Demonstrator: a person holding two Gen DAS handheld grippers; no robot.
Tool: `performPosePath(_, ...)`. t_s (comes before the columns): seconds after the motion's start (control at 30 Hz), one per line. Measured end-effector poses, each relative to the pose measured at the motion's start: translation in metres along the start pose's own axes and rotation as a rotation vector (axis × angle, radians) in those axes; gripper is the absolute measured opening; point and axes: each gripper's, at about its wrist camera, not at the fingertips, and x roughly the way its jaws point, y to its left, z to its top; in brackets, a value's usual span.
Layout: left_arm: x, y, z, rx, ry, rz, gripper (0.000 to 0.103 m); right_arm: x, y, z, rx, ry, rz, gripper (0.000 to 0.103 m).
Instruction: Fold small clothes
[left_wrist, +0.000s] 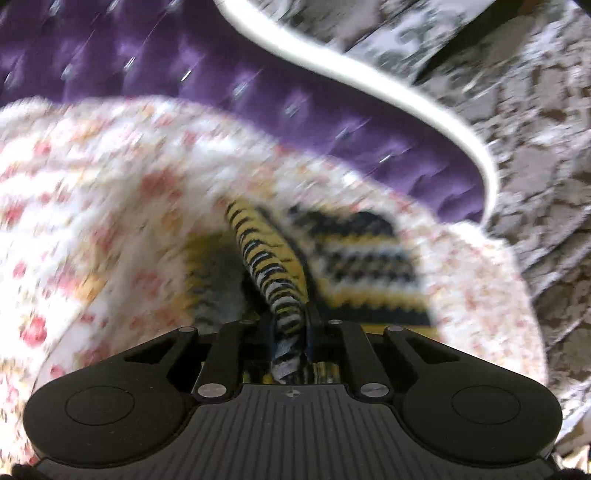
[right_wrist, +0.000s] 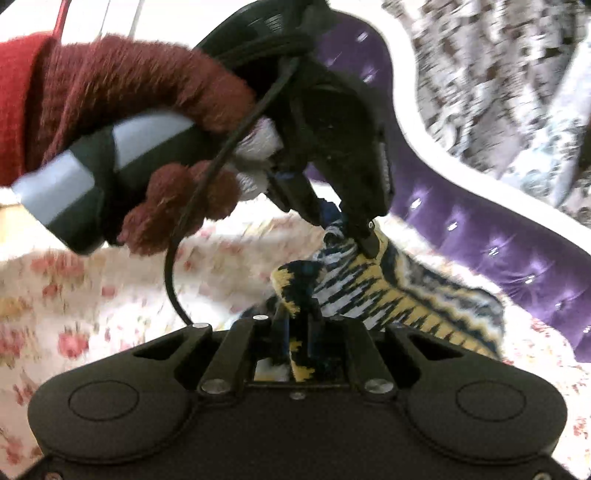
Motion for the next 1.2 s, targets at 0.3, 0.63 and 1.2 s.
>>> performPosePath(0.3,0.004,0.009,-0.016,-0.014,-0.041,0.073,0.033,-0.011,-0.015,-0.007,0.080,-0.021,0.136,0.031)
performPosePath(0.63,-0.012,0.009,-0.036,-0.017,-0.032,0.108,0.055,-0.059,-0.105,-0.020,0.521,-0.113,0.160,0.088)
performPosePath(1.2,-0.020,0.002,-0.070,-0.052,0.020,-0.014,0.082,-0.009,-0.220,-0.070,1.022,-0.034,0.173,0.096)
